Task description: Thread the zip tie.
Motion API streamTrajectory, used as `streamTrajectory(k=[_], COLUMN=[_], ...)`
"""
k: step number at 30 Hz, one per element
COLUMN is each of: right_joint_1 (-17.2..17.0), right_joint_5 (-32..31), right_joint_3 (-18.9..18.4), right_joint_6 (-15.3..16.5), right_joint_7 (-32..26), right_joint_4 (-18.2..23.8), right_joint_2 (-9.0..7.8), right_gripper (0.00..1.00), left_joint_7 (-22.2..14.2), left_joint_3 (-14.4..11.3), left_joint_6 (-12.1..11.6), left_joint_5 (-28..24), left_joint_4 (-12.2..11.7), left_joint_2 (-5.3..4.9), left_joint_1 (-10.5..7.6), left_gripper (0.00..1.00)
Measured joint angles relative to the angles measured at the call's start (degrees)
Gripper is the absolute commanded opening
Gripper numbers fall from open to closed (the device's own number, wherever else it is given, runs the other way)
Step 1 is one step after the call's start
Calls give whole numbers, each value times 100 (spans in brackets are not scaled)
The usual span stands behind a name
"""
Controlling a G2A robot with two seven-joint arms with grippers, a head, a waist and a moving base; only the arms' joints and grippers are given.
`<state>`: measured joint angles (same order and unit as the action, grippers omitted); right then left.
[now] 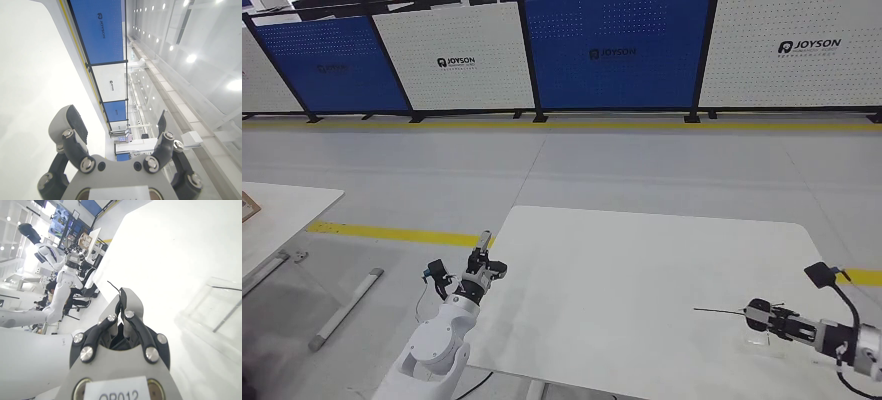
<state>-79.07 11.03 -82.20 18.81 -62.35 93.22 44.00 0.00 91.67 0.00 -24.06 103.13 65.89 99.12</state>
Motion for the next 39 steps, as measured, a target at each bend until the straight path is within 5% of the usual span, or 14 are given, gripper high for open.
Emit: streamTrajectory(k=[25,39], right_joint_1=[18,182], right_joint_5=[21,47], right_joint_3=[24,388], right_joint_6=[1,-107], right_joint_7=[-49,298], right_joint_4=[-28,220], right_joint_2=[6,100], right_gripper=[0,0], left_joint_7=[0,0], left_joint_3=[0,0], left_joint_6=[0,0], left_joint_5=[0,0], left_joint_4=[0,0], left_joint_2=[0,0], left_joint_1=[0,0], left_gripper=[100,100])
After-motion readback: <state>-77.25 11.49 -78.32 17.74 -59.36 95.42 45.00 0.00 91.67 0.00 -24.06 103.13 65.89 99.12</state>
